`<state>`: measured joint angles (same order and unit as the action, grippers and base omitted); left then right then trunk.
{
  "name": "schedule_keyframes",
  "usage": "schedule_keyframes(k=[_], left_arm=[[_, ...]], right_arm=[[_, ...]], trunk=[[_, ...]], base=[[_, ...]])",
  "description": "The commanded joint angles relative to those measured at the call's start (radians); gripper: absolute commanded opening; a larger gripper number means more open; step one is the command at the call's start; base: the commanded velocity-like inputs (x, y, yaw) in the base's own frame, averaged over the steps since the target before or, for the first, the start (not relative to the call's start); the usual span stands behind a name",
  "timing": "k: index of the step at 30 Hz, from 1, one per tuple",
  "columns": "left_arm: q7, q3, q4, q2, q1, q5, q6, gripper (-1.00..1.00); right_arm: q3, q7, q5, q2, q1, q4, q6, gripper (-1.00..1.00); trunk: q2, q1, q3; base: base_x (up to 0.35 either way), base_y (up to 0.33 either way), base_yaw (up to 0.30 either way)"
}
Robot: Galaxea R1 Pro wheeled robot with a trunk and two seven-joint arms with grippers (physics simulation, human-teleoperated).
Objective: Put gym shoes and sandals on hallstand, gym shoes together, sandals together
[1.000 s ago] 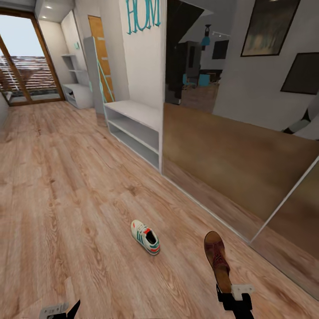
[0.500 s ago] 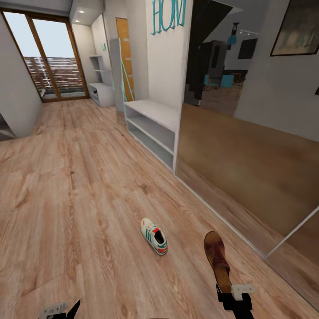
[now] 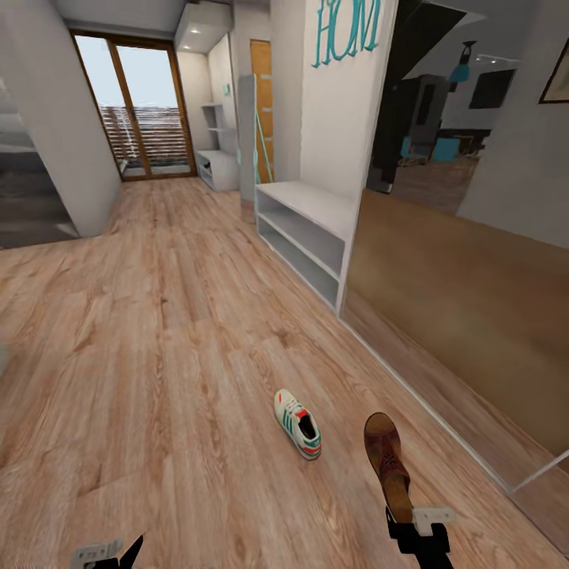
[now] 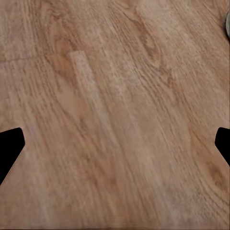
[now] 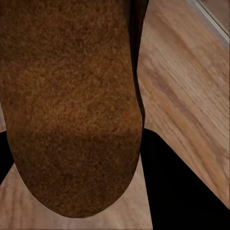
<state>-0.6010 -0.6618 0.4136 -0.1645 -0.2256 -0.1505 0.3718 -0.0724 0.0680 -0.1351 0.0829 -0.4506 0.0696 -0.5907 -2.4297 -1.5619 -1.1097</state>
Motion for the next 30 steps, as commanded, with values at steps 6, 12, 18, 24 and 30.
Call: schedule_keyframes(k=[6, 12, 18, 24, 30], left_arm=[[-0.005, -0.009, -0.001, 0.000, -0.001, -0.011, 0.006, 1.00], [-0.005, -0.009, -0.001, 0.001, -0.001, -0.011, 0.006, 1.00], [-0.005, -0.009, -0.001, 0.001, -0.001, -0.011, 0.006, 1.00], [-0.004, -0.009, -0.001, 0.001, -0.001, -0.011, 0.006, 1.00], [-0.005, -0.009, -0.001, 0.001, -0.001, -0.011, 0.006, 1.00]], right_arm=[[-0.007, 0.002, -0.008, 0.000, 0.000, -0.001, -0.003, -1.00], [-0.007, 0.002, -0.009, 0.000, 0.000, -0.001, -0.003, -1.00], [-0.007, 0.002, -0.008, 0.000, 0.000, -0.001, -0.003, -1.00], [-0.007, 0.001, -0.008, 0.000, 0.000, -0.001, -0.003, -1.00], [-0.007, 0.001, -0.008, 0.000, 0.000, -0.001, -0.002, -1.00]], trunk=[[0.000, 0.000, 0.005], [0.000, 0.000, 0.011], [0.000, 0.000, 0.016], [0.000, 0.000, 0.022], [0.000, 0.000, 0.028]], base=[[0.000, 0.000, 0.236], [0.004, 0.000, 0.234], [0.095, -0.121, 0.233], [0.138, -0.230, 0.231], [0.142, -0.241, 0.231]])
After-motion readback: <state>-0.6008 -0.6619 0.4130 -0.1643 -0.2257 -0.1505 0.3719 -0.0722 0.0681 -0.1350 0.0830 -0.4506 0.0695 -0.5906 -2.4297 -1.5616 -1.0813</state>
